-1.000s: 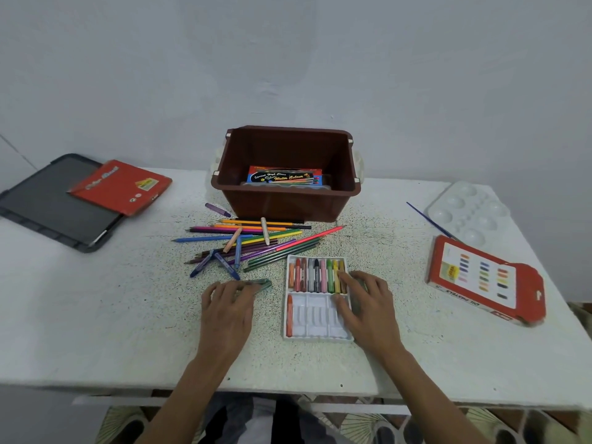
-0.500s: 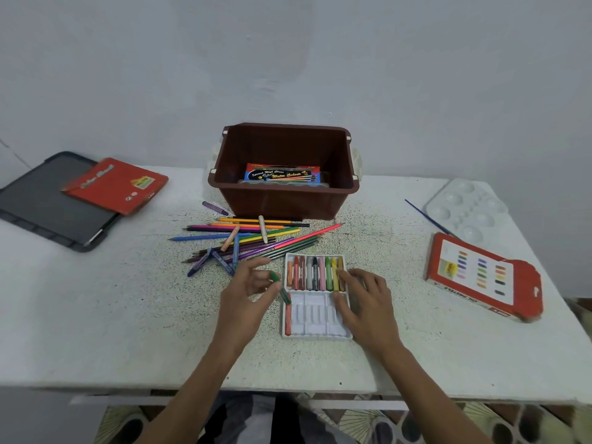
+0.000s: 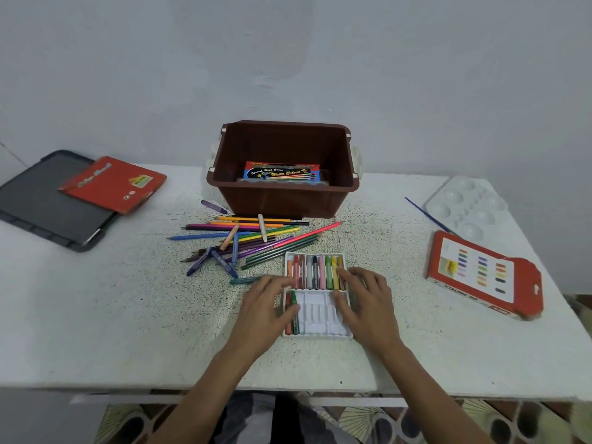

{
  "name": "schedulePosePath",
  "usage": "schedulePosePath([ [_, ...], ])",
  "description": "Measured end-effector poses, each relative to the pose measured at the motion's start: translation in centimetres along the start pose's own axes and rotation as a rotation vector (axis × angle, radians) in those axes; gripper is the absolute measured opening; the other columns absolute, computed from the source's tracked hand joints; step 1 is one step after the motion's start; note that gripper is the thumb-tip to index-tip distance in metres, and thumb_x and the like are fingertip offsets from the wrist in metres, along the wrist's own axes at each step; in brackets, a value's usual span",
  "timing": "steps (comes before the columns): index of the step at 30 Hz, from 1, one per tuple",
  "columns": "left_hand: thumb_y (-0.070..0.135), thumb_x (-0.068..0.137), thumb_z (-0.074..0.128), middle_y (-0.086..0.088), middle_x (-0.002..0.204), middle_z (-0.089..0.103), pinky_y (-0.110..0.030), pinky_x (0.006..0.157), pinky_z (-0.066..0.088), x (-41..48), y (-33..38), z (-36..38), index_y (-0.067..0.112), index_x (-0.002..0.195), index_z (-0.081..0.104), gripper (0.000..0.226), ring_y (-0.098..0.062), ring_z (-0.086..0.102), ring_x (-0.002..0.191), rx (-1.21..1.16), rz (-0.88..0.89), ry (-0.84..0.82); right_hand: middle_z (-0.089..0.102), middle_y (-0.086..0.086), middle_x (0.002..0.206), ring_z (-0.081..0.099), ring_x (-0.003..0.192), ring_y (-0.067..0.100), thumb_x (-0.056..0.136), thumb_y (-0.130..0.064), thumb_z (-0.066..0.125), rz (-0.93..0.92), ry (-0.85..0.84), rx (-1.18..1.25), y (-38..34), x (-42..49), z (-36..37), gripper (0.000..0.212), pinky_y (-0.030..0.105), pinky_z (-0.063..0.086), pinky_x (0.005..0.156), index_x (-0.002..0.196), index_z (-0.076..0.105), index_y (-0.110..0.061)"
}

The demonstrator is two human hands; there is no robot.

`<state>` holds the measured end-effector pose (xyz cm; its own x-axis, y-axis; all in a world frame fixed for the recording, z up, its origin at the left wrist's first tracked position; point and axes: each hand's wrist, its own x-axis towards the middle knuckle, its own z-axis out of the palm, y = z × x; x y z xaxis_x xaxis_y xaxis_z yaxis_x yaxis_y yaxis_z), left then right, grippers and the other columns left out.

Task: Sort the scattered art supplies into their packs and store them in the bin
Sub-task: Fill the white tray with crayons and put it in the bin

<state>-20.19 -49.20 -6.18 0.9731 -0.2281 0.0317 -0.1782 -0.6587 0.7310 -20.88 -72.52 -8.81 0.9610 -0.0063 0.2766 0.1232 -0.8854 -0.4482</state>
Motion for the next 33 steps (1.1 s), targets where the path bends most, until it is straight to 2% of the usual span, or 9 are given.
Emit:
schedulePosePath([
  [4,0.047,0.085,0.067,0.015,0.119,0.043,-0.03,0.092,0.029,0.1,-1.0,0.8,0.036,0.129,0.053,0.048,-0.006,0.039,0.114,0.13,0.051,0.048,0.056,-0.003,0.128,0.044,0.118,0.019,0.095,-0.052,0.046,-0.007,0.008,0.003,0.1,0.0,0.1,0.049,0.039,0.042,0.095,0.133,0.059,-0.024],
  [8,0.064,0.084,0.052,0.012,0.118,0.045,-0.03,0.089,0.031,0.0,-1.8,1.2,0.034,0.128,0.053,0.054,-0.009,0.04,0.111,0.222,0.101,0.093,0.056,-0.004,0.127,0.045,0.117,0.019,0.095,-0.052,0.046,-0.016,0.011,0.001,0.3,0.0,0.2,0.048,0.038,0.042,0.095,0.133,0.058,-0.025],
  [14,0.068,0.088,0.047,0.006,0.112,0.05,-0.032,0.087,0.035,-0.2,-2.5,1.5,0.028,0.124,0.059,0.055,-0.017,0.049,0.104,0.383,0.194,0.203,0.056,-0.004,0.127,0.044,0.118,0.019,0.094,-0.053,0.045,-0.011,0.011,0.0,0.1,0.0,0.1,0.049,0.036,0.04,0.095,0.133,0.059,-0.025],
  [18,0.069,0.088,0.048,0.005,0.113,0.05,-0.031,0.089,0.032,-0.5,-3.0,1.6,0.026,0.123,0.059,0.057,-0.016,0.047,0.106,0.394,0.169,0.22,0.056,-0.004,0.127,0.045,0.118,0.019,0.094,-0.054,0.044,-0.011,0.013,0.003,0.1,0.0,0.0,0.05,0.037,0.041,0.095,0.132,0.059,-0.025],
  [22,0.055,0.096,0.042,0.001,0.114,0.054,-0.036,0.087,0.038,-0.9,-3.8,0.7,0.022,0.121,0.061,0.046,-0.019,0.05,0.104,0.372,0.111,0.287,0.056,-0.004,0.127,0.044,0.118,0.019,0.094,-0.053,0.044,-0.007,0.012,0.008,0.1,0.0,0.0,0.05,0.037,0.041,0.095,0.132,0.059,-0.025],
  [25,0.039,0.096,0.039,-0.006,0.109,0.056,-0.039,0.082,0.041,-0.7,-4.5,-0.5,0.017,0.119,0.064,0.04,-0.025,0.052,0.099,0.486,0.053,0.358,0.056,-0.003,0.128,0.044,0.118,0.019,0.094,-0.053,0.044,-0.008,0.009,0.006,0.1,0.0,0.0,0.05,0.038,0.04,0.095,0.132,0.059,-0.025],
  [27,0.035,0.094,0.04,-0.01,0.108,0.056,-0.043,0.079,0.044,-0.4,-5.0,-1.2,0.013,0.116,0.066,0.041,-0.028,0.052,0.097,0.564,0.038,0.39,0.057,-0.002,0.126,0.045,0.117,0.02,0.093,-0.052,0.044,-0.01,0.012,0.005,0.0,0.0,0.0,0.049,0.039,0.041,0.094,0.131,0.059,-0.024],
  [33,0.019,0.086,0.072,-0.01,0.105,0.058,-0.043,0.077,0.044,0.3,-5.6,-1.9,0.014,0.098,0.068,0.014,-0.029,0.052,0.096,0.647,0.049,0.384,0.057,-0.003,0.127,0.045,0.118,0.02,0.094,-0.053,0.044,-0.012,0.009,0.004,0.1,-0.1,0.0,0.05,0.038,0.041,0.095,0.132,0.059,-0.025],
])
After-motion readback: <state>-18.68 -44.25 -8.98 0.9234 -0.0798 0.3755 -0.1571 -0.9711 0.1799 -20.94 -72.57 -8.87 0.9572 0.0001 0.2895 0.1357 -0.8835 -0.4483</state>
